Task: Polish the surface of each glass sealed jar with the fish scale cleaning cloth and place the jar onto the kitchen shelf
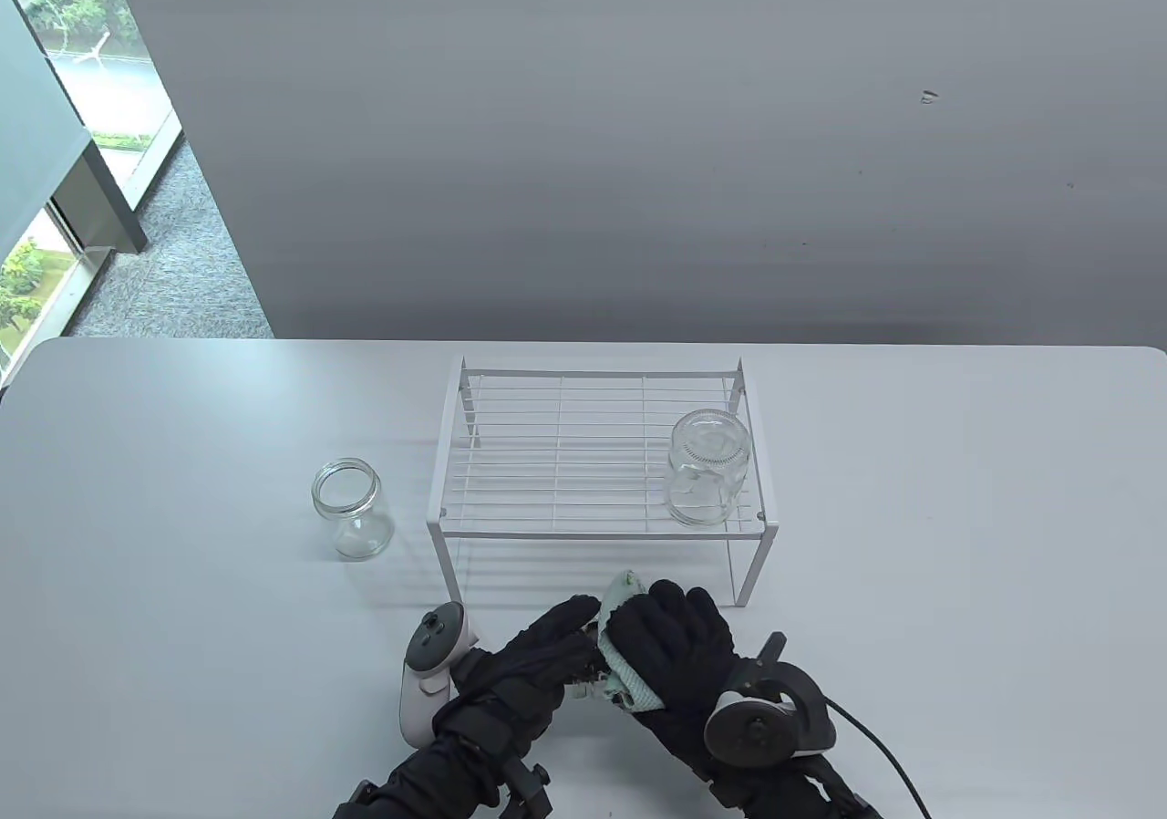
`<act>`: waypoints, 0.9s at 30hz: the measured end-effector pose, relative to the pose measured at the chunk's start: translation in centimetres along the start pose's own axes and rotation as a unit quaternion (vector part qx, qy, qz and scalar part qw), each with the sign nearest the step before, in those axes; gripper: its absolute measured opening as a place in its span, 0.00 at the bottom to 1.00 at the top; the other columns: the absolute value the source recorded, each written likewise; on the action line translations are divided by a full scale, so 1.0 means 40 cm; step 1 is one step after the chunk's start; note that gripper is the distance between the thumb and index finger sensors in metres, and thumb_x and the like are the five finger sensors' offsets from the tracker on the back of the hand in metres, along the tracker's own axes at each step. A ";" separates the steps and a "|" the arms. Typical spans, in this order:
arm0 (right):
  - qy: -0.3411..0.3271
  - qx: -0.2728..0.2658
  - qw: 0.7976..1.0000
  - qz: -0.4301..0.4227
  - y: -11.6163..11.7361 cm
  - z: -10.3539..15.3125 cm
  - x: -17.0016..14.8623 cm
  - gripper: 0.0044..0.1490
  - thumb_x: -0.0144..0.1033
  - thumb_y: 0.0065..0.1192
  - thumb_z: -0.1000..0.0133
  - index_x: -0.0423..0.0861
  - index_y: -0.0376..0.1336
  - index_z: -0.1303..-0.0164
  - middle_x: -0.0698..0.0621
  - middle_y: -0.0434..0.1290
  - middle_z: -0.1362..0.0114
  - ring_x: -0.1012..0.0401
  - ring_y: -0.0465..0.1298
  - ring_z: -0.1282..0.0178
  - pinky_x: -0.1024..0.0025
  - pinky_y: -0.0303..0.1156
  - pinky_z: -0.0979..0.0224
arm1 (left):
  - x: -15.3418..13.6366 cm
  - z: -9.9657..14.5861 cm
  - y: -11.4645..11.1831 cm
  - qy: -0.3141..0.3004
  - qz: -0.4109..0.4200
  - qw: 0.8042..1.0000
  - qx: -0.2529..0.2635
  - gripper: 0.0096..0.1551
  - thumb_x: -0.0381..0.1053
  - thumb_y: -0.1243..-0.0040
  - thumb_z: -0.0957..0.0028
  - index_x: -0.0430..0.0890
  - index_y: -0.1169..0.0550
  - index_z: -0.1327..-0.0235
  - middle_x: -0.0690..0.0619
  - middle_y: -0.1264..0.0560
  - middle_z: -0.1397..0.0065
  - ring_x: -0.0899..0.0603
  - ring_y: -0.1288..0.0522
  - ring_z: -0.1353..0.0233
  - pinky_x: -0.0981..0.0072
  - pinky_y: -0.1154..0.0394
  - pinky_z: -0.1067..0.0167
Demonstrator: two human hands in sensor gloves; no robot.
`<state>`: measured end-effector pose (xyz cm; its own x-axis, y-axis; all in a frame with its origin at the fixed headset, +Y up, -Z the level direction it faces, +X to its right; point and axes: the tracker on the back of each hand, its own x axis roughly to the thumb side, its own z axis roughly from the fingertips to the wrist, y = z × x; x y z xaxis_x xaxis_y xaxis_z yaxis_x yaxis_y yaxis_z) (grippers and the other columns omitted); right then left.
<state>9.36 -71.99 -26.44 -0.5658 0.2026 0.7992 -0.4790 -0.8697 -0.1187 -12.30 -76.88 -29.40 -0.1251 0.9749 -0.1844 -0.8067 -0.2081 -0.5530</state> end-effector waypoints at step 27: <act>-0.039 0.018 0.995 0.086 -0.007 -0.013 0.037 0.63 0.58 0.69 0.48 0.29 0.44 0.23 0.26 0.51 0.24 0.25 0.51 0.26 0.24 0.40 0.34 | 0.012 0.009 0.000 -0.008 -0.067 0.995 0.080 0.41 0.48 0.36 0.44 0.42 0.43 0.23 0.45 0.27 0.32 0.51 0.18 0.40 0.40 0.54 0.28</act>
<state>8.31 -71.20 -25.54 -0.5831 0.0153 0.8123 -0.3549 -0.9042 -0.2377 -12.55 -76.38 -29.21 -0.0193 0.9944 -0.1036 -0.8984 -0.0627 -0.4347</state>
